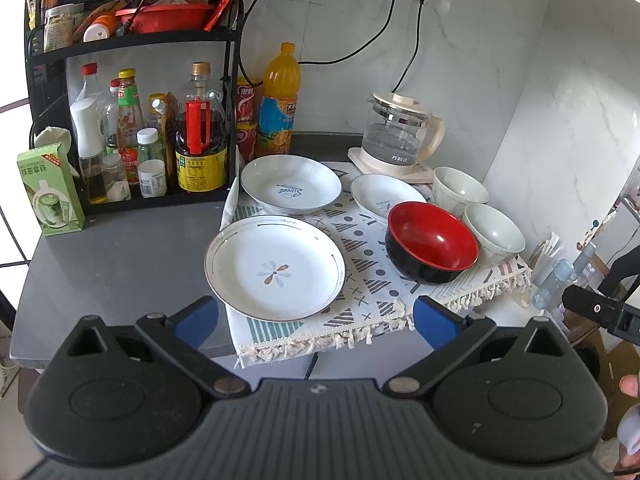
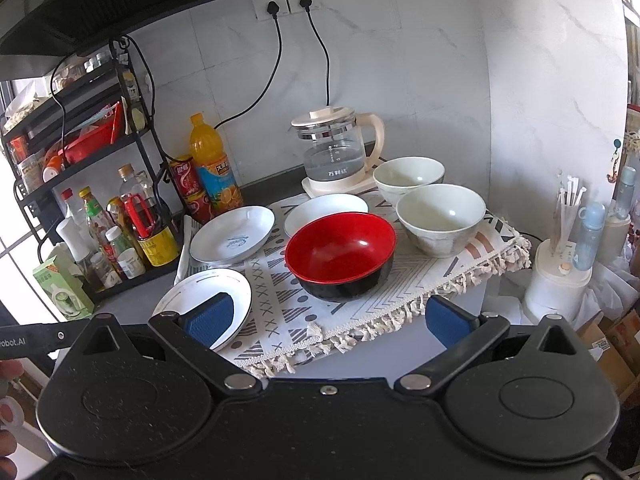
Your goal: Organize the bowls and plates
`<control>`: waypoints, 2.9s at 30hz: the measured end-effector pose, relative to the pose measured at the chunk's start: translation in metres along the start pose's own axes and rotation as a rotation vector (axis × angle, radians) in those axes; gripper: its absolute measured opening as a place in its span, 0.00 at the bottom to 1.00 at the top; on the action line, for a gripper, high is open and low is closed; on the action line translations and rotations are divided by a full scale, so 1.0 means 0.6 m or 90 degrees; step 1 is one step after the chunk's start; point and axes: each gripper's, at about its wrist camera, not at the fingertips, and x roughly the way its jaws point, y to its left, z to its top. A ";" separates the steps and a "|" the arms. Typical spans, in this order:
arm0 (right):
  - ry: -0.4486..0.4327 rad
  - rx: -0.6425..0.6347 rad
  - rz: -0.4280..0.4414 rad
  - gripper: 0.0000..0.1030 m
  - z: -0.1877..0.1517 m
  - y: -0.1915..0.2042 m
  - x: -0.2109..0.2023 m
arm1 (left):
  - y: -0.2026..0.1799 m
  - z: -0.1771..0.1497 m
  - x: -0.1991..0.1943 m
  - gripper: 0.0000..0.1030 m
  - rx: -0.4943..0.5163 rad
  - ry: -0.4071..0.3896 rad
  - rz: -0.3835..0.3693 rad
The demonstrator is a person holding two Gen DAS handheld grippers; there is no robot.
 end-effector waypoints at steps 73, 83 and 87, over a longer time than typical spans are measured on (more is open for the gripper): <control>0.142 0.119 -0.088 0.60 0.152 -0.327 0.409 | -0.325 0.220 0.502 0.75 0.057 0.120 -0.143; 0.184 0.145 -0.109 0.40 0.149 -0.361 0.454 | -0.390 0.225 0.589 0.58 0.096 0.174 -0.195; 0.197 0.150 -0.110 0.38 0.147 -0.372 0.467 | -0.408 0.219 0.620 0.52 0.105 0.202 -0.204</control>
